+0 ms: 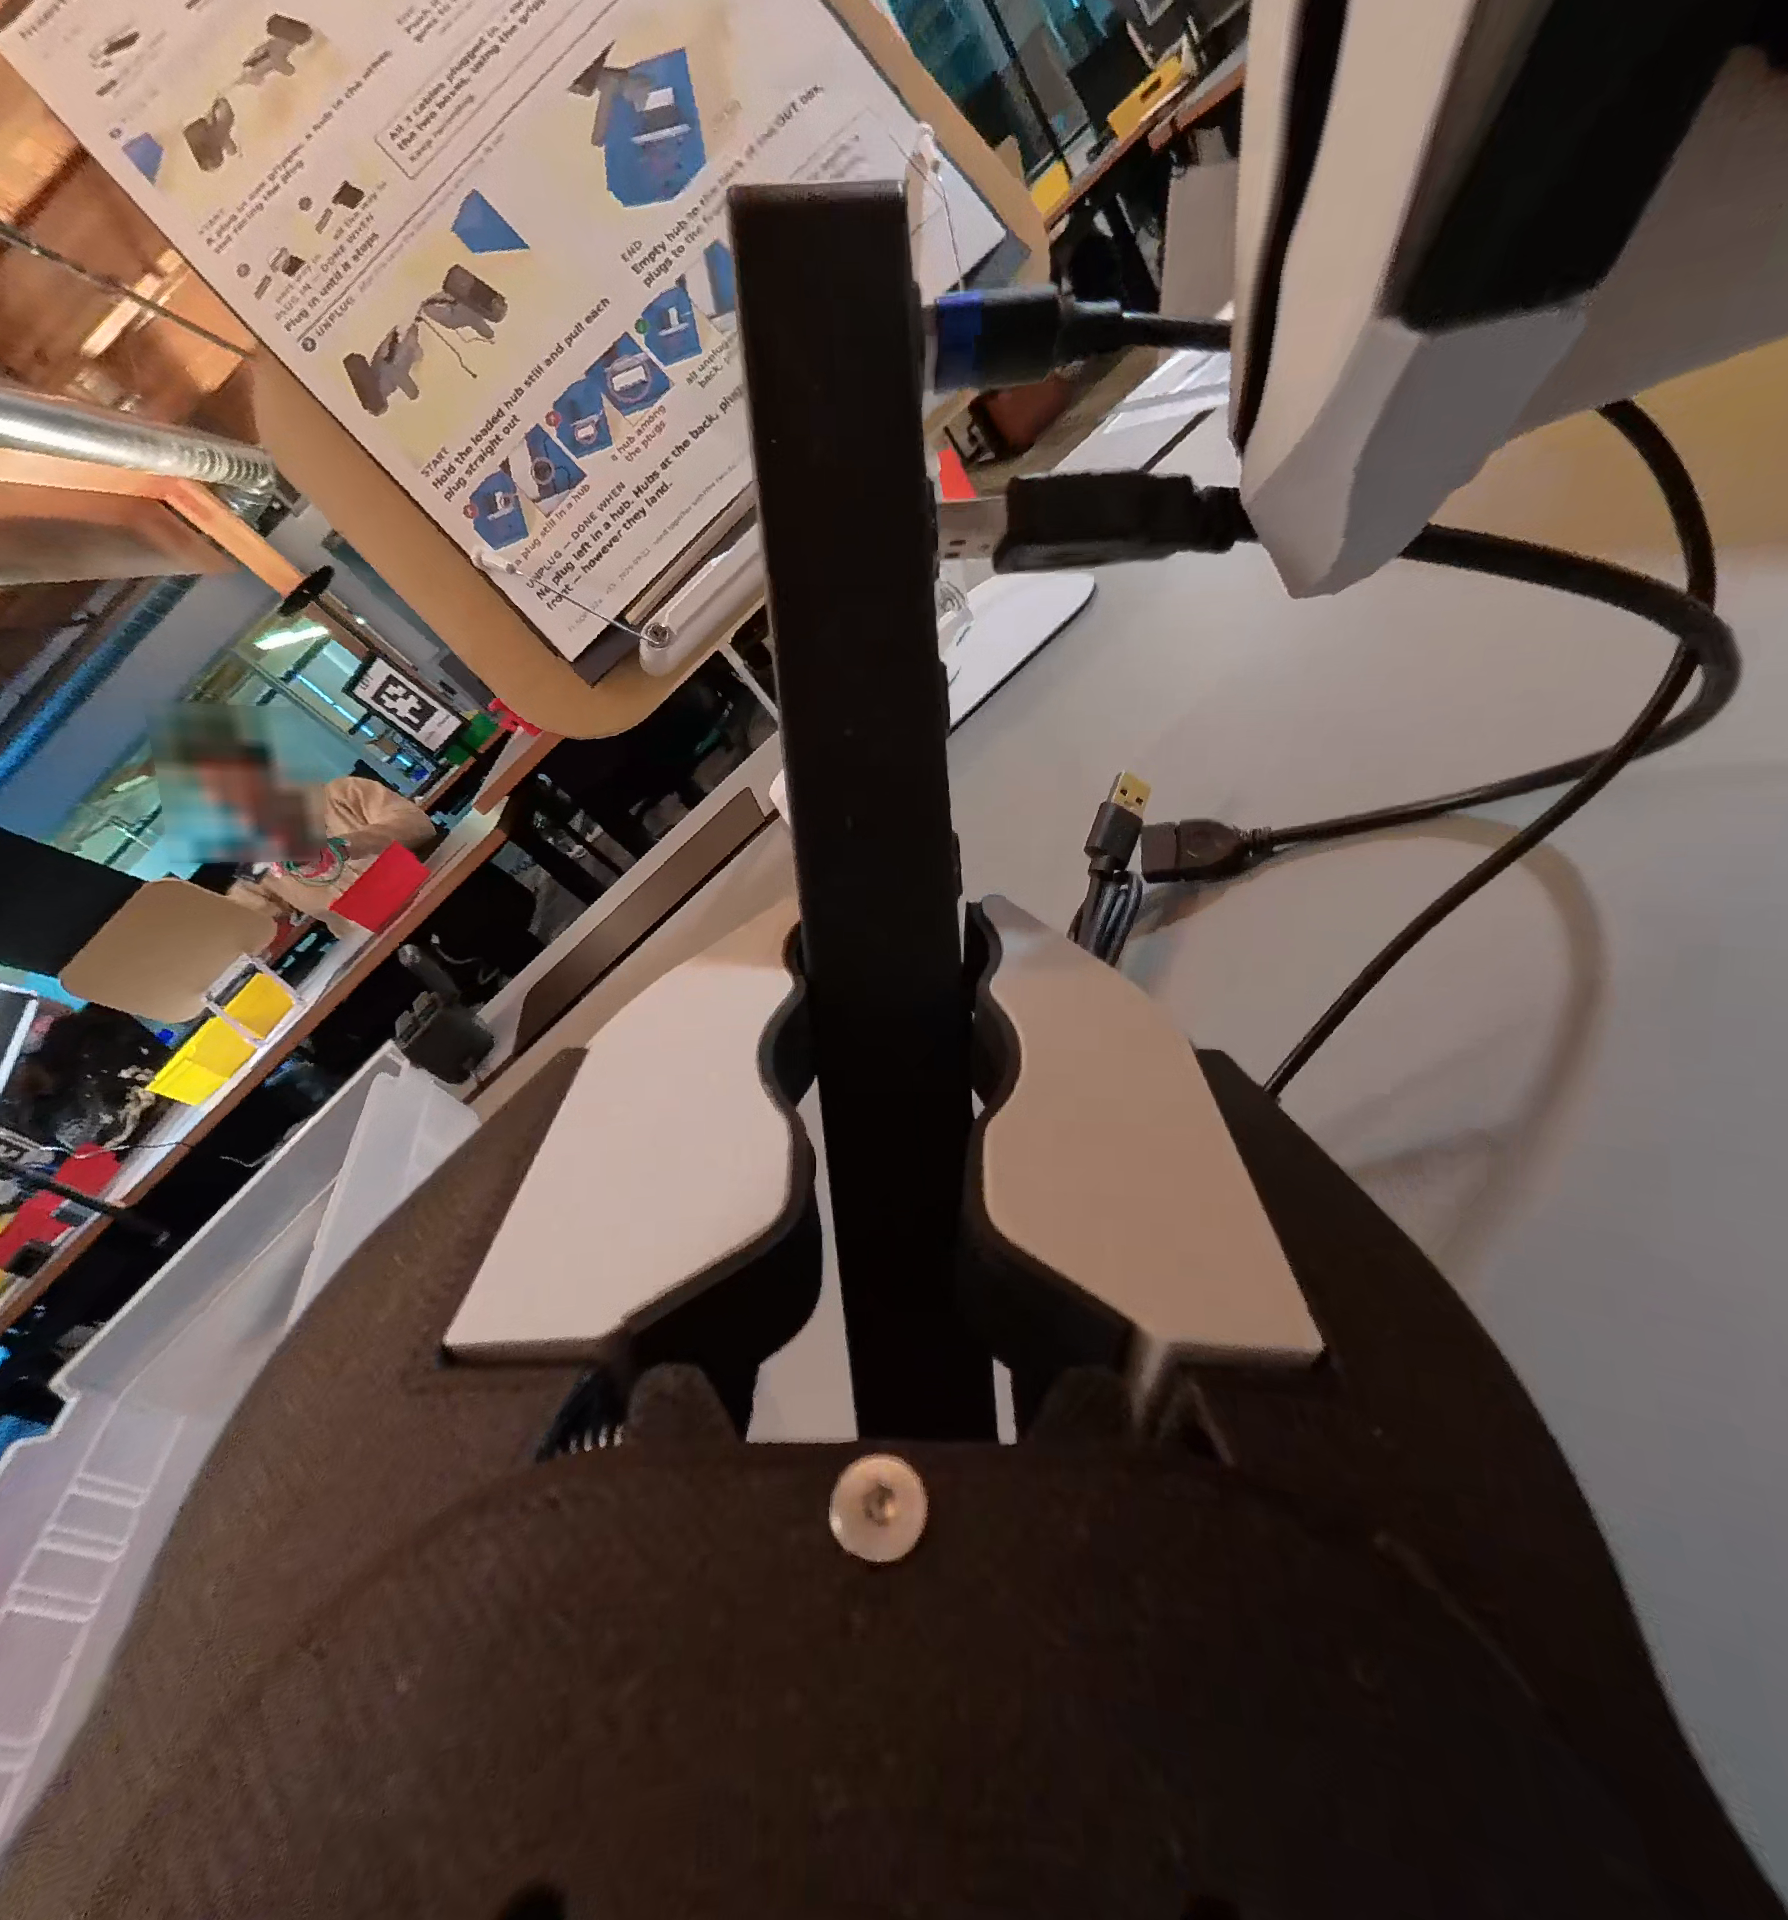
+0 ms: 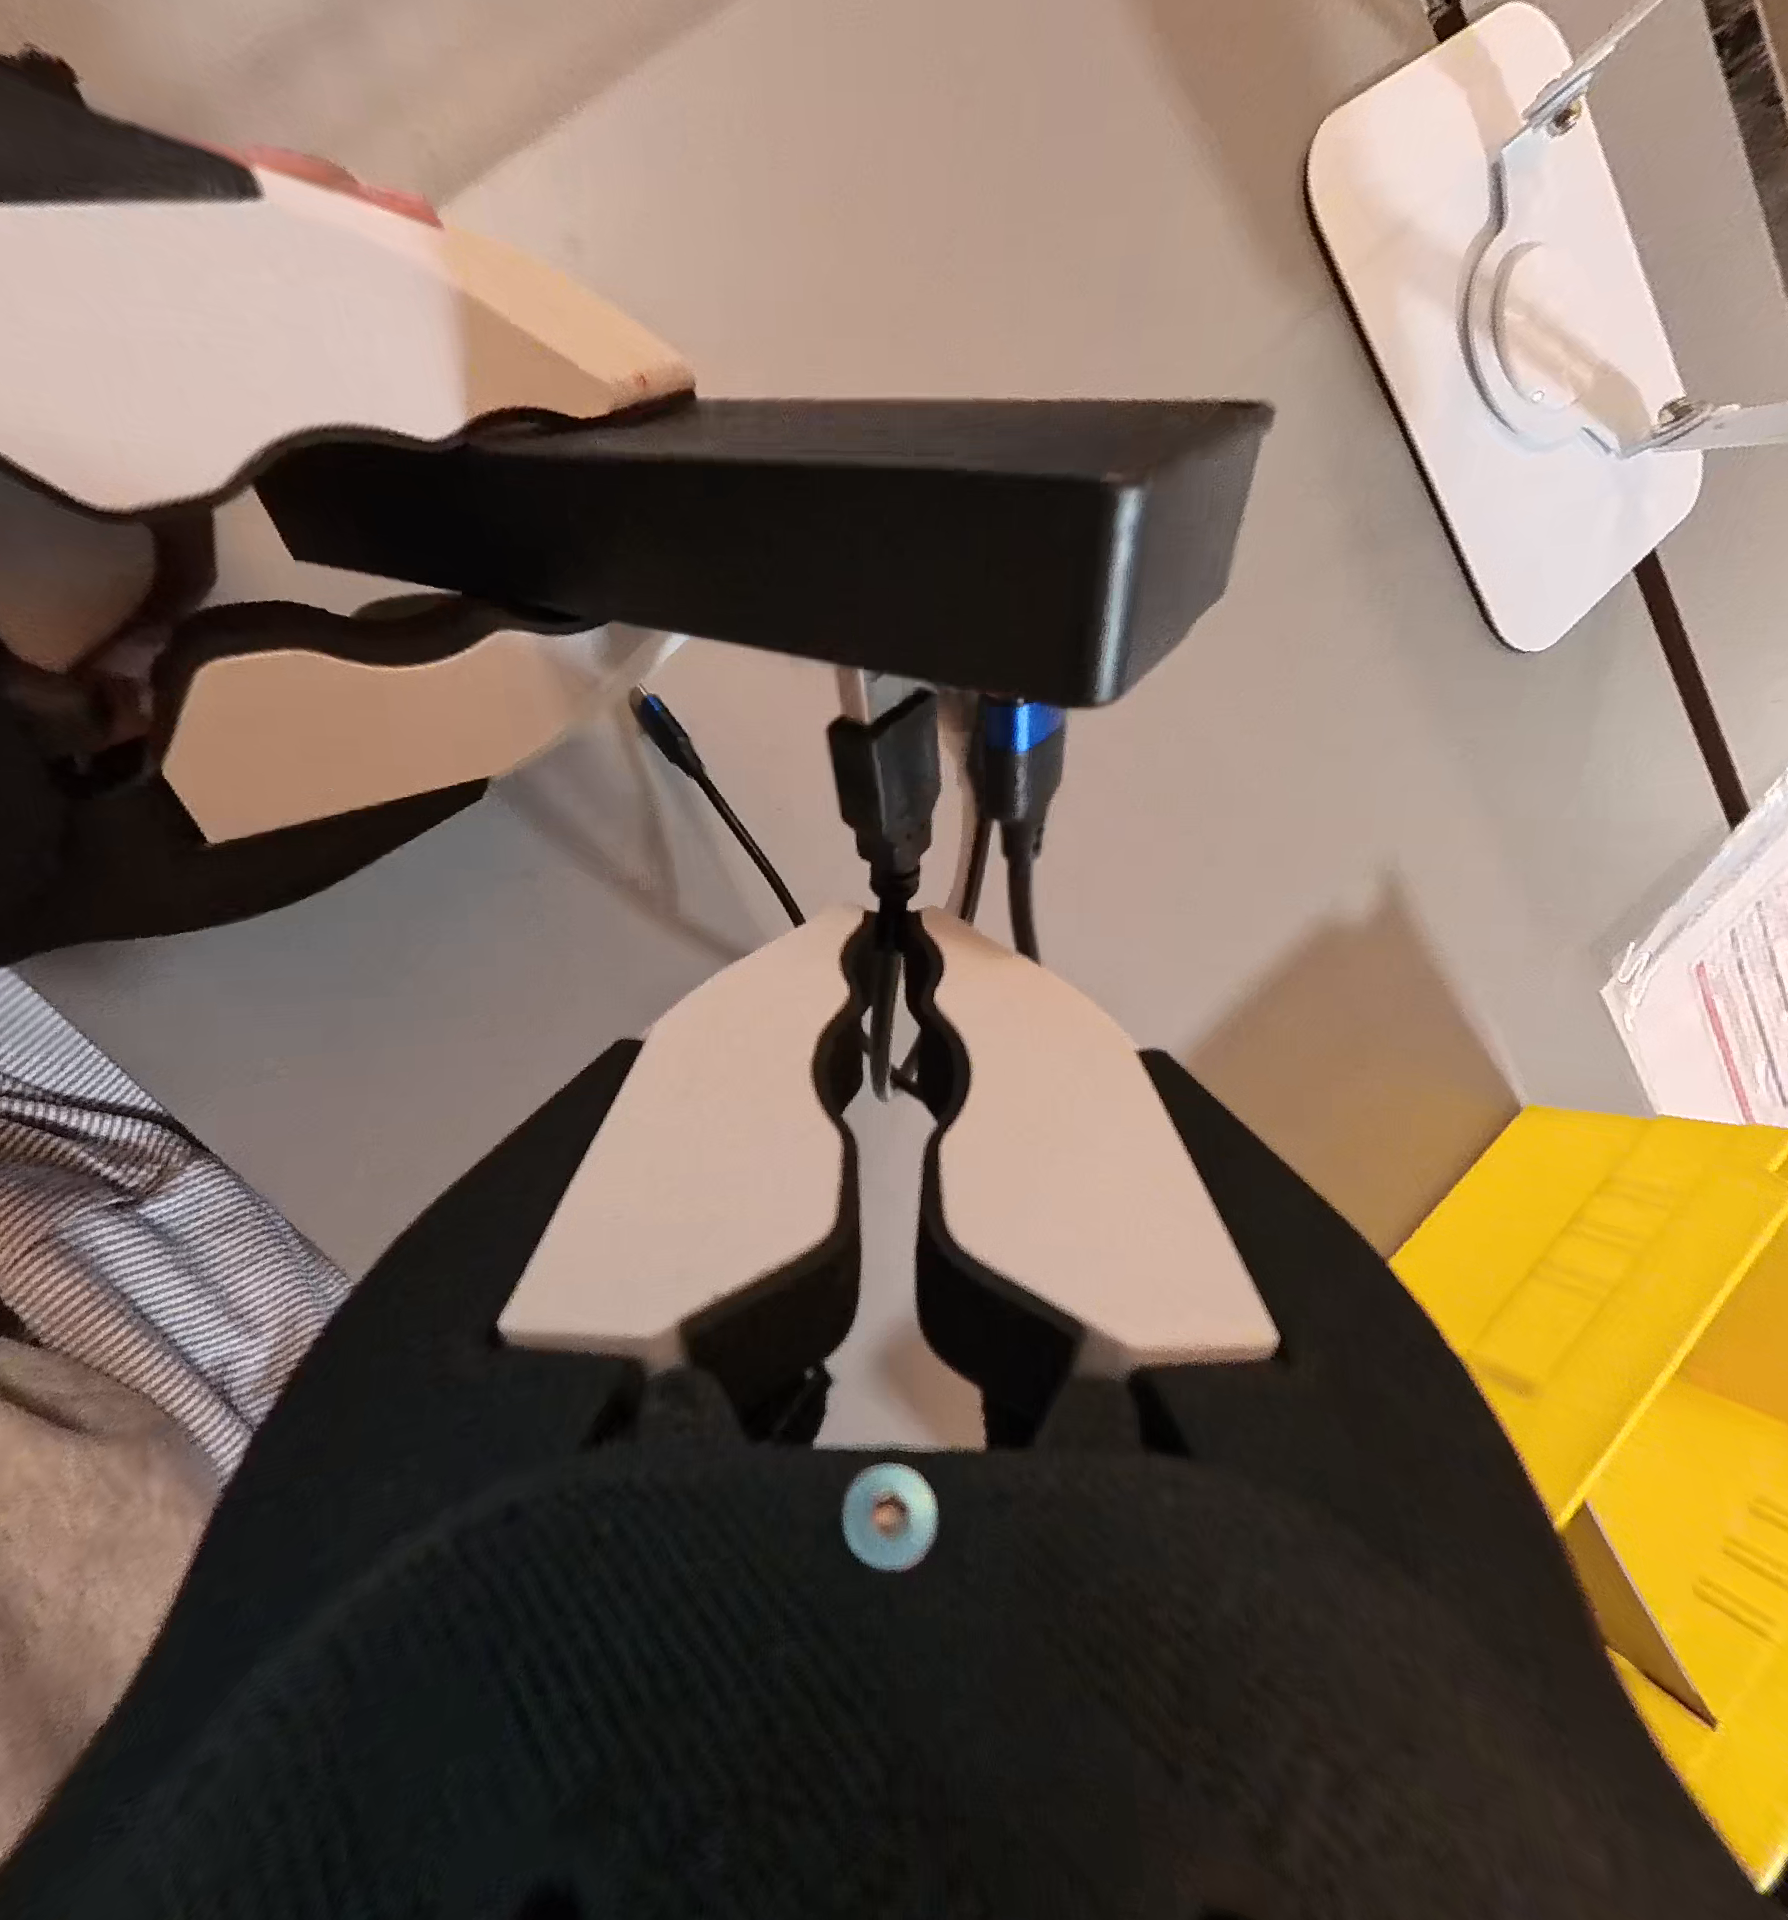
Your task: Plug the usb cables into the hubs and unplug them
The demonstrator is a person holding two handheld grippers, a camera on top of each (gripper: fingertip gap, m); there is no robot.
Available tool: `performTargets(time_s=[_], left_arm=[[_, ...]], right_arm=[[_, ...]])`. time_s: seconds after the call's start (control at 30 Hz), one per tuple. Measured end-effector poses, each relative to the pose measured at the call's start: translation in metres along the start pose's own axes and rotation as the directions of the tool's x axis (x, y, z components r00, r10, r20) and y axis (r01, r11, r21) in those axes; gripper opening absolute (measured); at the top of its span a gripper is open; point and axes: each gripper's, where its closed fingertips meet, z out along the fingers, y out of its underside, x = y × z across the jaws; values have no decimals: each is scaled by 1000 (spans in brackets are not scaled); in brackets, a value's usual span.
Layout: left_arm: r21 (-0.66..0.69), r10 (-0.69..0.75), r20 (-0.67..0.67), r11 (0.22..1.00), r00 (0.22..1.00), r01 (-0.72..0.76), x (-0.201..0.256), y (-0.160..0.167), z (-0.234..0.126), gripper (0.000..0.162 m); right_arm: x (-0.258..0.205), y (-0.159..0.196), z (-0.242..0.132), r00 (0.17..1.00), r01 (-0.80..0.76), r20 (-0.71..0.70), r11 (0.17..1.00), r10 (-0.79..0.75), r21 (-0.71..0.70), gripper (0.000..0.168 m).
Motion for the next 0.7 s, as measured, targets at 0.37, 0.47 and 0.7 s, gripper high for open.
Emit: performTargets(time_s=[0.37,0.47,0.7], left_arm=[[-20,-34,-34,999,999,33,-3,10,2,27],[-28,-74,-47,997,996,73,-5,12,2,27],[-38,-215,-93,976,972,212,-7,18,4,27]], right_arm=[[2,-8,3,999,50,-2,996,-50,69,5],[0,-13,1,998,63,-2,992,-64,107,5],[0,-28,-5,998,69,-7,974,-69,215,5]])
